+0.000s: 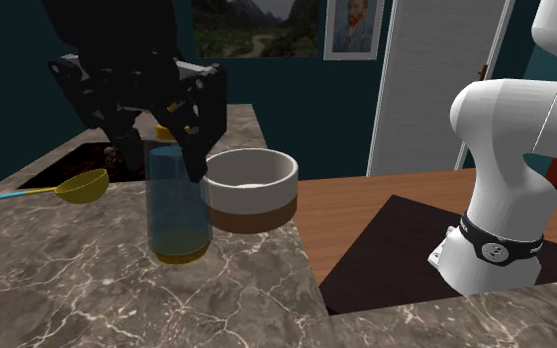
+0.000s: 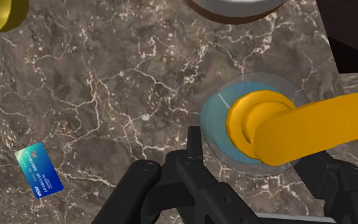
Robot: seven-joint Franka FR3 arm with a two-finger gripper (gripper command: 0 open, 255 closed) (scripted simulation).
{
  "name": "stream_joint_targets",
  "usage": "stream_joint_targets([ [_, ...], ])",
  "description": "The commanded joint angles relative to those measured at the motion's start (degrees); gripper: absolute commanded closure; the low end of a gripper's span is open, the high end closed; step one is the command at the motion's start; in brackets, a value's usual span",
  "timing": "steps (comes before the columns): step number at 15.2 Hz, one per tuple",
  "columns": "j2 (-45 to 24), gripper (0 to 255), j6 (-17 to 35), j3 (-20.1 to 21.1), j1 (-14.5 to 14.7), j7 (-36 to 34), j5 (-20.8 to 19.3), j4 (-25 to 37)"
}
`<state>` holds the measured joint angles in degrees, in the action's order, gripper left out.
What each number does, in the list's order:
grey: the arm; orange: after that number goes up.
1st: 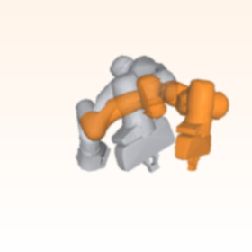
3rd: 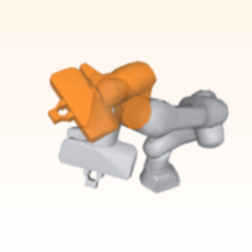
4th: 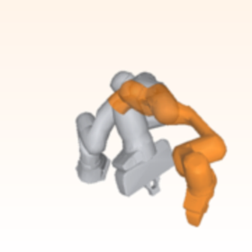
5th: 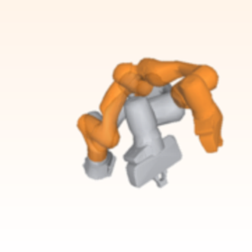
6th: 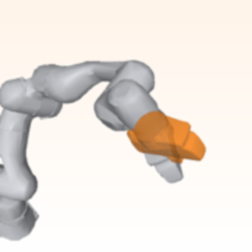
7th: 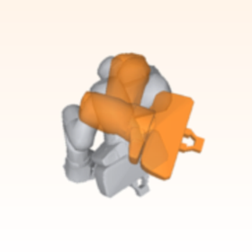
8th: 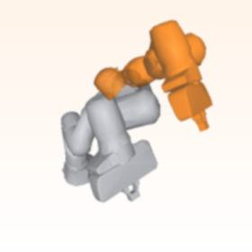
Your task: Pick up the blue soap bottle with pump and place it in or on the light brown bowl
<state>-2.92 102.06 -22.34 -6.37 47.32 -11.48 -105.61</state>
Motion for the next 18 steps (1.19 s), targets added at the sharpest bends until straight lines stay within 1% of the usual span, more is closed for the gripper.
stream_joint_targets([
  [1,0.2,255,-1.4,0.0,0.1,0.2,0.0,1.3],
  [18,-0.2,255,-13.8,0.1,0.1,2.6,0.4,14.2],
])
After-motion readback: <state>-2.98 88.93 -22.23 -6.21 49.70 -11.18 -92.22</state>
